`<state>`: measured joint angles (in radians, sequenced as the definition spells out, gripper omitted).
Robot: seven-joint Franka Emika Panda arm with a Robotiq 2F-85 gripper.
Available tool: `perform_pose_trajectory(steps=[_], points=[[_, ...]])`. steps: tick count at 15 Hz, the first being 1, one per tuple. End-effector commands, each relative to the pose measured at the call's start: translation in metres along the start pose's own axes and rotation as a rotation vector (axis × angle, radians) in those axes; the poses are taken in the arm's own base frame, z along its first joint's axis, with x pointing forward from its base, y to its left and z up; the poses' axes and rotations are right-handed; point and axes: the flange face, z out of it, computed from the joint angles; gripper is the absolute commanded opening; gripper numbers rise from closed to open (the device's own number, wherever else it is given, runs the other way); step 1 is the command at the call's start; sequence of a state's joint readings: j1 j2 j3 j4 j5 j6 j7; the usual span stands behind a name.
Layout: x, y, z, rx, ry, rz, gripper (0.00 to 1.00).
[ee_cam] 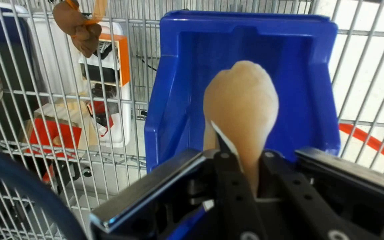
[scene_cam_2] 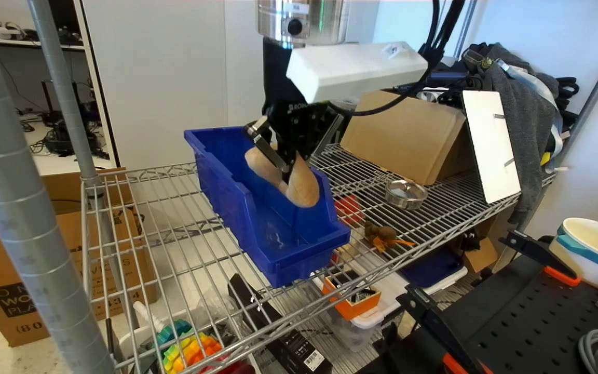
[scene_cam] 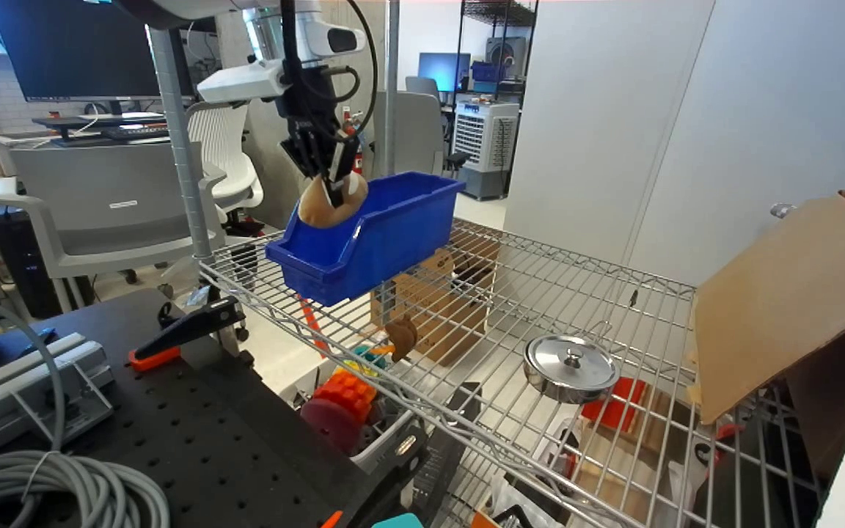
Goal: Put the brown plush in the blue storage box
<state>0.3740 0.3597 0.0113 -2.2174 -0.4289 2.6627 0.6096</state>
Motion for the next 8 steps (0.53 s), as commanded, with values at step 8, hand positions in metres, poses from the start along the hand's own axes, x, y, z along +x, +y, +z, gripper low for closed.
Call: perform_pose_trajectory(steps=[8], points=[[0.008, -0.006, 0.063, -0.001, 0.043, -0.027, 0.03]])
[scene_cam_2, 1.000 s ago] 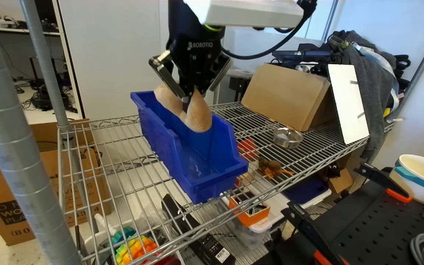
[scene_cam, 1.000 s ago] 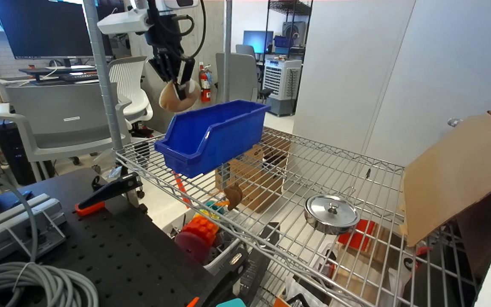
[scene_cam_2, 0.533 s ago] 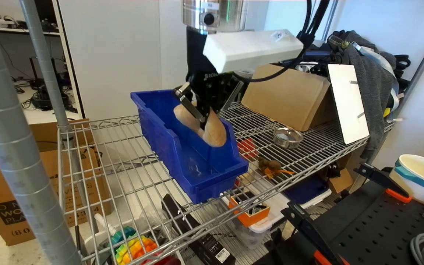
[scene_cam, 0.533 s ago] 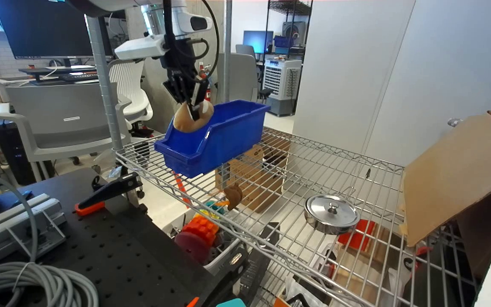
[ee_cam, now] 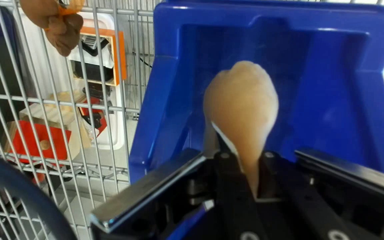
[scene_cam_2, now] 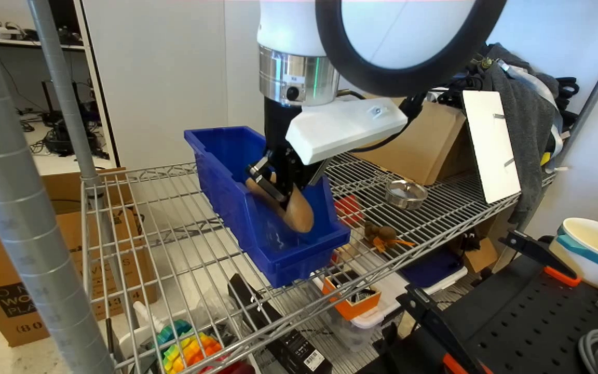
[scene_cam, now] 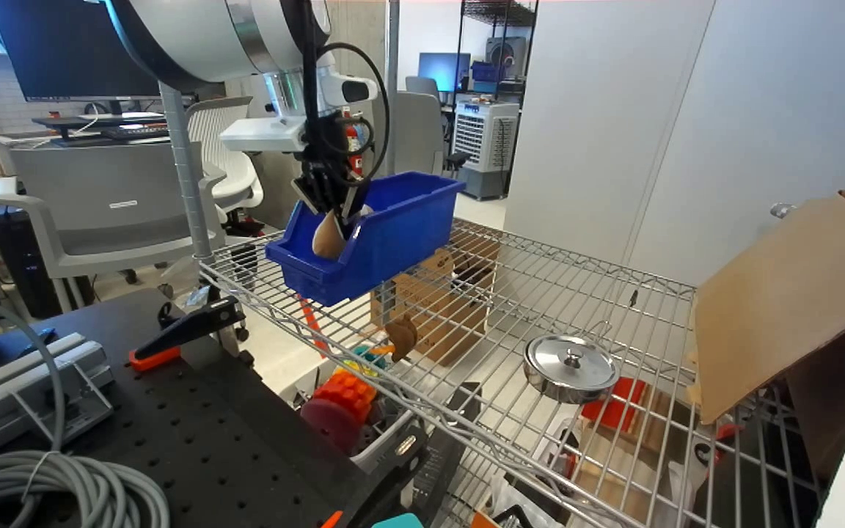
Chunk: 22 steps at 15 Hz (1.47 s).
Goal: Put the brown plush in the blue storage box
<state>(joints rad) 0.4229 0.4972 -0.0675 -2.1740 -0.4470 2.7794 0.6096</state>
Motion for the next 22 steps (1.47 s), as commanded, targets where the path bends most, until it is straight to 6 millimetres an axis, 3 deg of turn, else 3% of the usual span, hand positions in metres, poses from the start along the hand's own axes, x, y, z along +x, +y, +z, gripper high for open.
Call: perform_pose_trajectory(steps=[1, 5, 8, 10, 15, 19, 22], points=[[0.006, -0.008, 0.015, -0.001, 0.023, -0.011, 0.03], [0.004, -0.012, 0.03, 0.012, -0.001, -0.01, 0.03], [0.005, -0.013, 0.028, 0.019, -0.002, -0.006, 0.03], [0.005, -0.013, 0.024, 0.025, -0.003, -0.003, 0.36], [0.002, -0.016, 0.014, 0.027, 0.007, -0.012, 0.72], [-0.004, -0.016, -0.006, 0.04, 0.004, -0.027, 0.97], [-0.01, -0.002, -0.034, 0.069, -0.035, -0.017, 1.0]])
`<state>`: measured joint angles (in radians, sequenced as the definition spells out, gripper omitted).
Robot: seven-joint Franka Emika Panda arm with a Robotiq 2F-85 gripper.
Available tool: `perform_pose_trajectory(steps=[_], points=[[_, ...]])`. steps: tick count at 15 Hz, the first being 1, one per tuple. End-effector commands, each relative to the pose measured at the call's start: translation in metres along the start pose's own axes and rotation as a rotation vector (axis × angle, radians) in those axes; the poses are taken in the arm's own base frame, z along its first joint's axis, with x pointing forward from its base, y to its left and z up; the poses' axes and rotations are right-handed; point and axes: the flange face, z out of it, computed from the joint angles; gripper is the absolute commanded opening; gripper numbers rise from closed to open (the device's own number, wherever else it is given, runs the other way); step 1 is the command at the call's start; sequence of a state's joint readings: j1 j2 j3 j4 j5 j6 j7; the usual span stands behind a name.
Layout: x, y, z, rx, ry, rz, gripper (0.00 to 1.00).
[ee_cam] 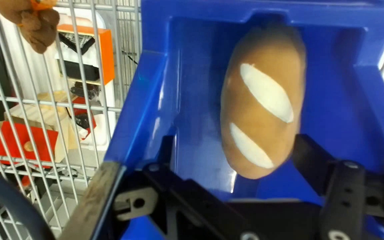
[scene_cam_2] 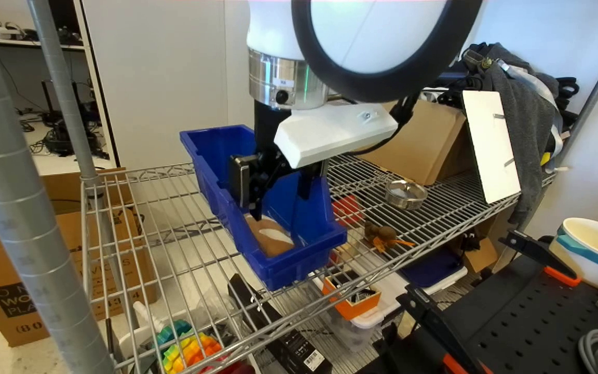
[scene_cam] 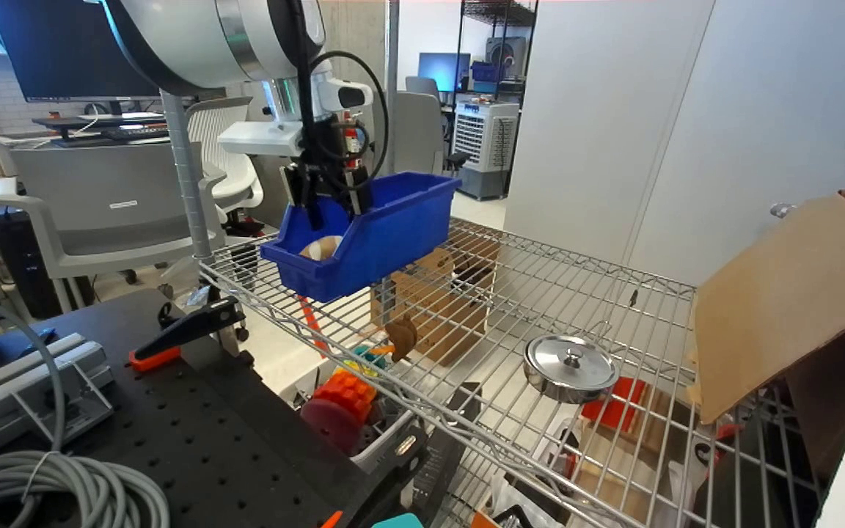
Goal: Put the brown plush in the blue storage box
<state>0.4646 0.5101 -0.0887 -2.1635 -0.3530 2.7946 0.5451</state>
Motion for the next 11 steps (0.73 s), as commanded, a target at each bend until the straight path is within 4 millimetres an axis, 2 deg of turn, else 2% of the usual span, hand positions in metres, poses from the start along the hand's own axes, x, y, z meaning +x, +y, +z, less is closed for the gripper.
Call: perform_pose_trajectory(steps=[1, 5, 8, 9, 11], points=[[-0.014, 0.008, -0.048, 0.06, -0.036, -0.015, 1.0], [-0.026, 0.016, -0.106, 0.171, -0.046, -0.044, 1.0], [-0.034, 0.033, -0.141, 0.248, -0.096, 0.002, 1.0], [-0.021, 0.02, -0.118, 0.22, -0.067, -0.009, 1.0], [-0.026, 0.031, -0.136, 0.233, -0.081, 0.002, 1.0]])
